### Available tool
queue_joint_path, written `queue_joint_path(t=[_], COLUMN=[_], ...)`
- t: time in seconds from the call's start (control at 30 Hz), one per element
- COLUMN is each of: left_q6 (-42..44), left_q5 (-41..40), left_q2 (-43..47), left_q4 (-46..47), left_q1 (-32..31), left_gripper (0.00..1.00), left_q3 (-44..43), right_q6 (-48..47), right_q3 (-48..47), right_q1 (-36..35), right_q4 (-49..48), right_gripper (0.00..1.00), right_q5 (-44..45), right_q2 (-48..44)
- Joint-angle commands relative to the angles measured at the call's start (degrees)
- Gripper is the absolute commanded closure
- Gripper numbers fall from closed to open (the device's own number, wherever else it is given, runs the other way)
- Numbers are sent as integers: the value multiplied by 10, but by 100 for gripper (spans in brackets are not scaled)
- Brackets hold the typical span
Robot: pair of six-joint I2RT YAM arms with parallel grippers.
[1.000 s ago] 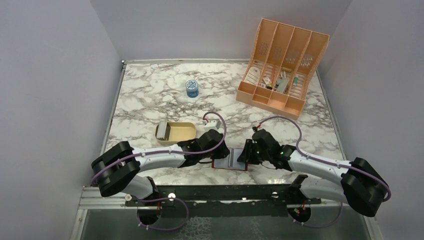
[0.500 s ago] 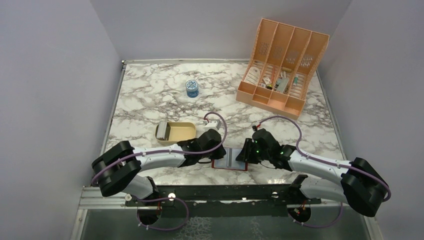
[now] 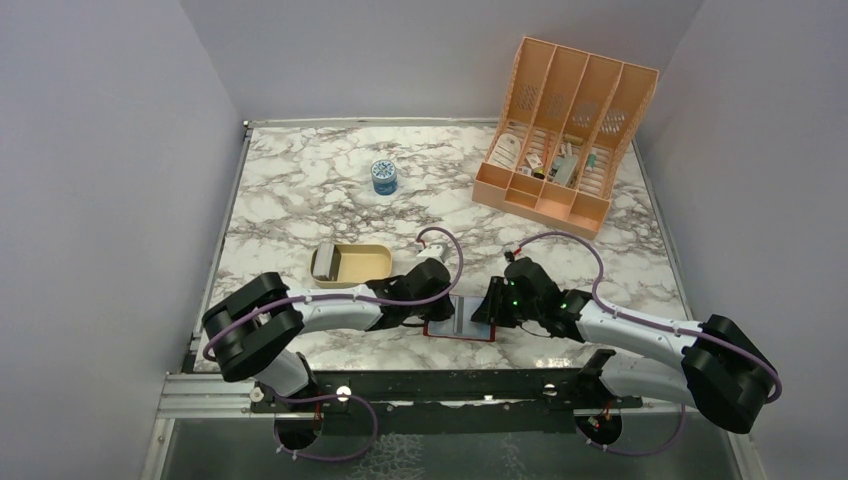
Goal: Put the credit cards into the card holder
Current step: Insert the credit card into the card holder, then turn over the card slot in the card holder.
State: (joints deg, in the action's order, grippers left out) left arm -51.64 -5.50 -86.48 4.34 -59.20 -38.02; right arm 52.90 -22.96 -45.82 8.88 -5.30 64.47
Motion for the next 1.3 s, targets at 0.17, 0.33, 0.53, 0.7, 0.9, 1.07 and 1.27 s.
queue_joint_path(t=[0.17, 0.33, 0.53, 0.7, 0.9, 1.07, 1.27], left_q6=[-6, -8, -19, -24, -31, -36, -29], left_q5=[44, 45, 51, 55, 63, 66, 46], left_q2=[-26, -21, -20, -23, -26, -27, -17], left_q4=[42, 49, 68, 73, 87, 91, 59], left_q1=[1, 1, 1, 1, 0, 0, 0], left_gripper=[100, 100, 100, 100, 100, 100, 100], left_q3=[-8, -3, 9, 12, 17, 17, 8], right_q6=[6, 9, 19, 30, 57, 60, 44], right_q3=[4, 11, 23, 35, 60, 58, 32], right_q1=[-3, -3, -3, -3, -3, -3, -3], right_q4=[-26, -35, -62, -77, -97, -82, -6], right_gripper=[70, 70, 70, 70, 70, 69, 67], right_q5=[-14, -16, -29, -34, -25, -11, 25], right_q2=[3, -9, -21, -40, -76, -94, -87])
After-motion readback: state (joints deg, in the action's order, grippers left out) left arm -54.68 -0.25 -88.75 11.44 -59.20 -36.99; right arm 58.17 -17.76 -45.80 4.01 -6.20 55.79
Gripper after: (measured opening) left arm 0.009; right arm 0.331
